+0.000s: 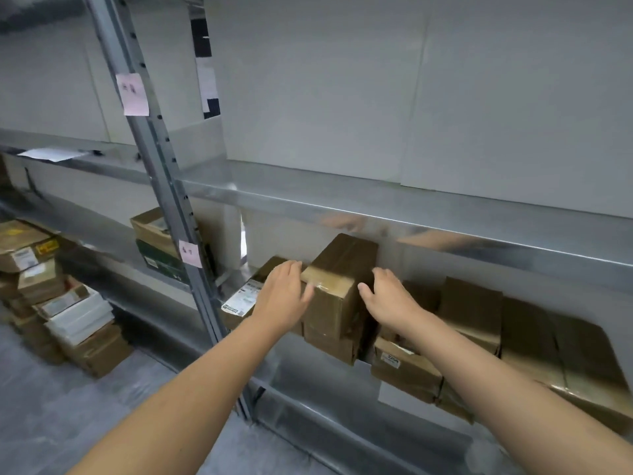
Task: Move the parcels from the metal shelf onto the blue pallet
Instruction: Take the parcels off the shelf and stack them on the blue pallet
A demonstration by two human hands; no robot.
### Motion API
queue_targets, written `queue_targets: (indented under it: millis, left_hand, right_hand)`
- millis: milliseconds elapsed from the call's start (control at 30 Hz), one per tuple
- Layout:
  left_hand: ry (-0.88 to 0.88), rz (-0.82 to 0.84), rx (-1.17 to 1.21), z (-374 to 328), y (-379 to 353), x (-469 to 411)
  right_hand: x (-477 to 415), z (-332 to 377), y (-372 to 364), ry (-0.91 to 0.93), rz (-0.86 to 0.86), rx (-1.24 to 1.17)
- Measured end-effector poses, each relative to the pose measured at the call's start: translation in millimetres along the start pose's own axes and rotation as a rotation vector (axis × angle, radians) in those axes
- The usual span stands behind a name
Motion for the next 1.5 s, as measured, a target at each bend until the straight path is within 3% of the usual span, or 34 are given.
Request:
queue_targets:
  millis: [267,400,567,733,967,1400,1500]
  left_hand:
    - [-0.106,0.234,0.183,51.8,-41.4,-67.1]
    - [-0.045,0.392,0.415,60.8,-66.0,-86.6]
    - [0.126,0.389,0.715,60.1,-89.5,-88.0]
    - [0.229,0.349,0.852,58.4,-97.3,-85.2]
    - [0.213,0.244,0.933,34.5,-69.0,-66.8]
    - [0.27,0.067,0.959,-19.6,8.9,65.6]
    - [0.255,0.002,0.925,-39.2,27.6,91.7]
  right_hand:
    - [-63.8,29.5,-42.6,-0.285,0.076,-0.116]
    - [-81.9,29.8,-57.8,-0.475,0.087,-0.135]
    - [-87.1,26.2,-73.4,-0.643,0.021,-0.306]
    - [-84.0,25.4,-73.8,-0.654,-0.05,-0.407]
    - [-54.2,26.1,-60.0,-0.582,-0.096,-0.465]
    - [89.8,31.7,-32.3,-0.344,-0.028,-0.597]
    - [124.0,21.3,-23.9,-0.374,-0.037,-0.749]
Point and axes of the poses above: each hand's wrist, its own x-axis away from the middle knuckle, its own y-axis out of the back of the hand, z = x × y, the point moved 3 cm from there along -x, towards the middle knuckle, and after that the axes turned 13 degrees about -y, right-handed, at the moved point
